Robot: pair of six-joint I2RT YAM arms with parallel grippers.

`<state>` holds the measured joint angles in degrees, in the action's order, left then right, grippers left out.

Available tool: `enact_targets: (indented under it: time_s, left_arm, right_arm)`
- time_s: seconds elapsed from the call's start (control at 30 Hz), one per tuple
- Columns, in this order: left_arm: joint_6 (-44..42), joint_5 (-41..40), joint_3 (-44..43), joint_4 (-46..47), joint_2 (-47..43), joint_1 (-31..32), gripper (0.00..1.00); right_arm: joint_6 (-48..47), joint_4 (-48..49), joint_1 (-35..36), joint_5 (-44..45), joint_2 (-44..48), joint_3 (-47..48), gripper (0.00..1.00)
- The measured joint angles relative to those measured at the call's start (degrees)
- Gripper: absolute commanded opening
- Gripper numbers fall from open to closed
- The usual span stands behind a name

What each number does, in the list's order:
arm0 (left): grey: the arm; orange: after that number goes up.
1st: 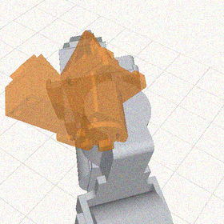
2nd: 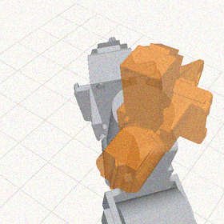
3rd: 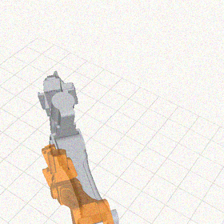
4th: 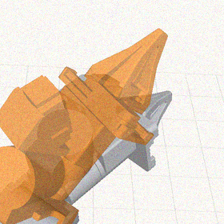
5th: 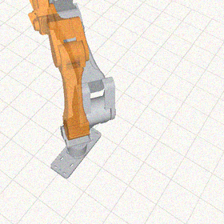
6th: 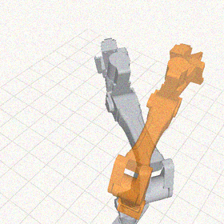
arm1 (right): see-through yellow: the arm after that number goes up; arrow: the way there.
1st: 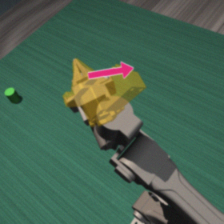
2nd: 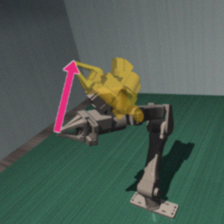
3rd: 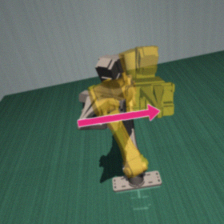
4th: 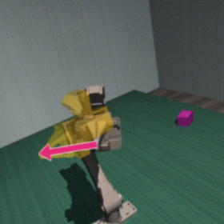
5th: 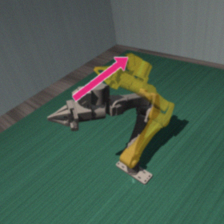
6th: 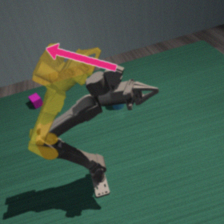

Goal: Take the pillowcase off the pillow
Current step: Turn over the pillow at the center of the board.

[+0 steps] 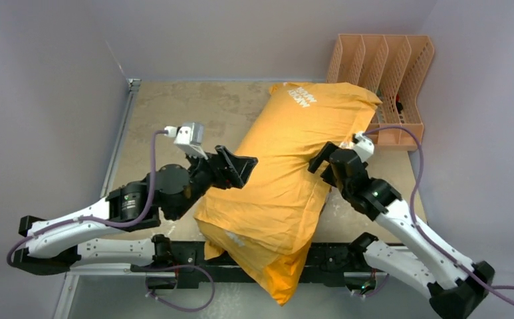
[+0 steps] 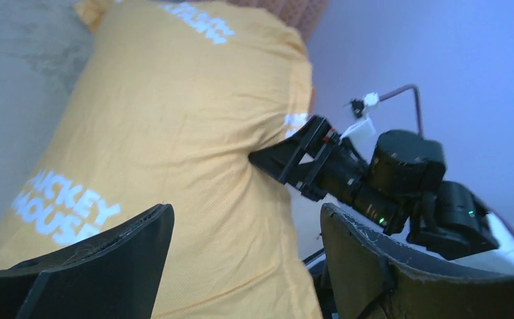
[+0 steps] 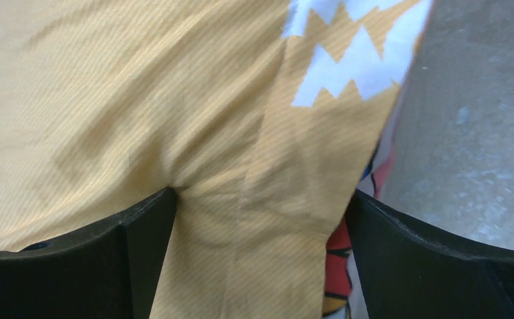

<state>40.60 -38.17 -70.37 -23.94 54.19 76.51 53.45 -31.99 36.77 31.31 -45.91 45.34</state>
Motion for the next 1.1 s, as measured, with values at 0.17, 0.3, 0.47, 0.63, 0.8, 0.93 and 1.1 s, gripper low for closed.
enact_targets:
  time_s: [0.17,0.3,0.47,0.63,0.8,0.93,1.1]
  left_arm:
    - [12.0,-3.2,14.6,-4.0,-3.2,-0.3,0.81]
    - [19.5,-3.5,27.3,-4.9,-1.0,-0.3,0.63]
    - [24.3,-5.7,29.3,-3.9,-3.0,-0.3,0.45]
    - [26.4,-9.6,27.4,-6.3,-1.4,-0.3,0.0]
    - [24.5,-8.7,24.7,-8.5,-0.4,-4.0,0.0]
    - [16.9,0.8,23.8,-6.2,-0.2,-19.7,0.0]
    - [5.2,10.7,13.2,-8.4,9.9,-35.8,0.0]
  right_arm:
    - [-5.3,12.3,-2.8,-10.3,-14.7,-0.4,0.6]
    - [-10.2,24.5,-3.0,-19.1,-28.0,2.1,0.38]
    - [-15.1,32.2,-1.7,-25.7,-39.7,10.1,0.21]
    - [-16.7,31.6,-0.2,-25.5,-44.2,16.7,0.18]
    - [-16.4,29.3,0.0,-22.6,-39.5,15.1,0.25]
    - [-16.3,26.6,0.3,-22.2,-33.5,11.4,0.38]
    - [-18.2,22.8,1.0,-26.3,-25.9,7.0,0.49]
